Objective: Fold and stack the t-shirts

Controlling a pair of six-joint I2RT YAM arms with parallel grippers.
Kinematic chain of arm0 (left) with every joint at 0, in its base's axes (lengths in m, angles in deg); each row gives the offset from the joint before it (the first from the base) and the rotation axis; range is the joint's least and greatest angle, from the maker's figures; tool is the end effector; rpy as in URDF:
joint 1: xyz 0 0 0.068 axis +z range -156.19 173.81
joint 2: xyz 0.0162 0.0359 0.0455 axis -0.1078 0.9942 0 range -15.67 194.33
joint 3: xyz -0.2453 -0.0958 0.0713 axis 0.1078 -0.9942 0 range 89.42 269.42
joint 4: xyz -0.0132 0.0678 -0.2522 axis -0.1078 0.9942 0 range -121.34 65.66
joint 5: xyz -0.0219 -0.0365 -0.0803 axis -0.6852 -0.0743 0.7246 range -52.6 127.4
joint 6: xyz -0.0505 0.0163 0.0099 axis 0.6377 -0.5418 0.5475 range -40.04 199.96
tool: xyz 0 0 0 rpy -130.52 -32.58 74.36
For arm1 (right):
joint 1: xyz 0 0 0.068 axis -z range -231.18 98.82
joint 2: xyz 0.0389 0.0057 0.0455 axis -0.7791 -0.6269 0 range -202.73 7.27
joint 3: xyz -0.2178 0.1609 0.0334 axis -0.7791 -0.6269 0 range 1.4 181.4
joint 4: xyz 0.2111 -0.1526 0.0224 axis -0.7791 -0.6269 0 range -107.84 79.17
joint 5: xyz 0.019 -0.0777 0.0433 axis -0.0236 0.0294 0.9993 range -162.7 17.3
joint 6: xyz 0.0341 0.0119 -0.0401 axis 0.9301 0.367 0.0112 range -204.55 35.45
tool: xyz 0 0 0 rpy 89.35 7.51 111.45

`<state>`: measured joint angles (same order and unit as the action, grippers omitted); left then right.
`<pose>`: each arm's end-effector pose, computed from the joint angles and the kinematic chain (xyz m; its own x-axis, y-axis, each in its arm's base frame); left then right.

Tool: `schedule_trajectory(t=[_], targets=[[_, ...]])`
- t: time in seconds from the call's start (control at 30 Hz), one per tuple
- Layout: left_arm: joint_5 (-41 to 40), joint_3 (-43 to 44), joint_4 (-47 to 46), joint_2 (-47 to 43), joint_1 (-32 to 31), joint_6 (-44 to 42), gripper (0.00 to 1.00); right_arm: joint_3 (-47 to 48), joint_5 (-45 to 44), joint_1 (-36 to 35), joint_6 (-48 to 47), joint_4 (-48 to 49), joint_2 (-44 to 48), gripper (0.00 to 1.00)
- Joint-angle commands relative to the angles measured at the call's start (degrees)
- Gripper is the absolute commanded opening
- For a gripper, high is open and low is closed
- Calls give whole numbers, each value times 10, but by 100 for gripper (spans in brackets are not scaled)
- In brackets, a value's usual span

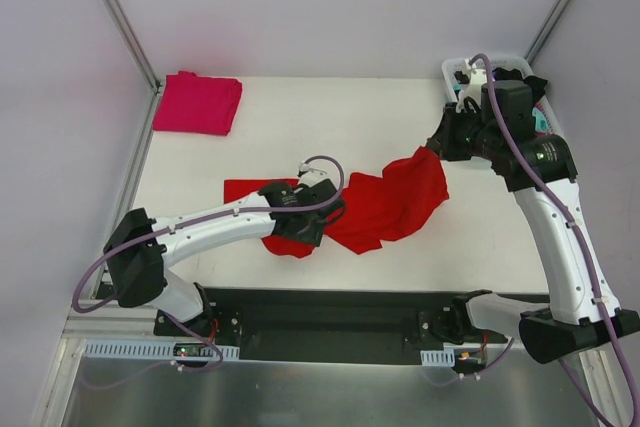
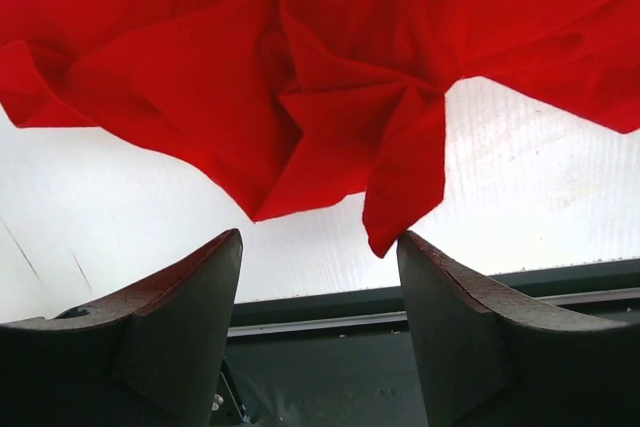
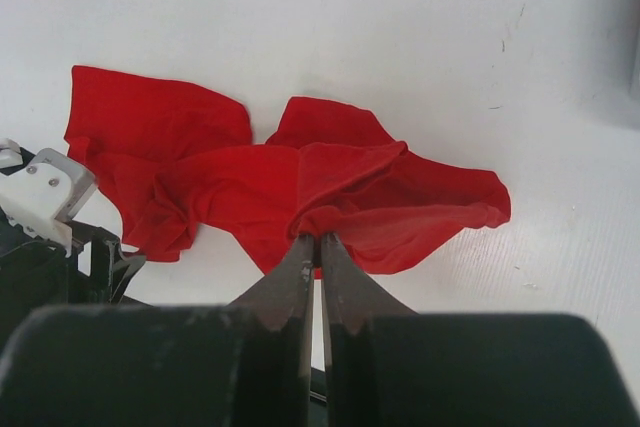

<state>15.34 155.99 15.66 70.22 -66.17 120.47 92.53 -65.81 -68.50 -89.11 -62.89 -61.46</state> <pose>0.1592 -0.2487 0.2544 -0.8206 0.2170 -0.5287 0.2552 0.9669 0.0007 0.2115 0.0704 0.4542 -0.4395 -0.2197 -0.8710 -0.4314 0.9021 -0.0099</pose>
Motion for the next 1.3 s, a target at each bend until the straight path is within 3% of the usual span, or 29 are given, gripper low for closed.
schedule_trajectory(t=[0.0, 0.53, 0.63, 0.77, 0.93, 1.27], targets=[[-7, 14, -9, -27, -11, -37, 64, -8, 15, 2, 0, 21, 21, 5], [55, 81, -15, 50, -73, -68, 59, -17, 11, 2, 2, 20, 35, 5], [26, 102, -9, 74, -100, -40, 57, -21, 10, 3, 1, 19, 36, 5], [-38, 145, 67, 141, -124, 85, 47, -29, 20, 2, 8, 29, 40, 5], [-96, 168, 78, 203, -141, 163, 36, -32, 25, 2, 10, 34, 41, 5], [-186, 125, 124, 177, -142, 260, 38, -30, 29, 3, -3, 24, 50, 5]])
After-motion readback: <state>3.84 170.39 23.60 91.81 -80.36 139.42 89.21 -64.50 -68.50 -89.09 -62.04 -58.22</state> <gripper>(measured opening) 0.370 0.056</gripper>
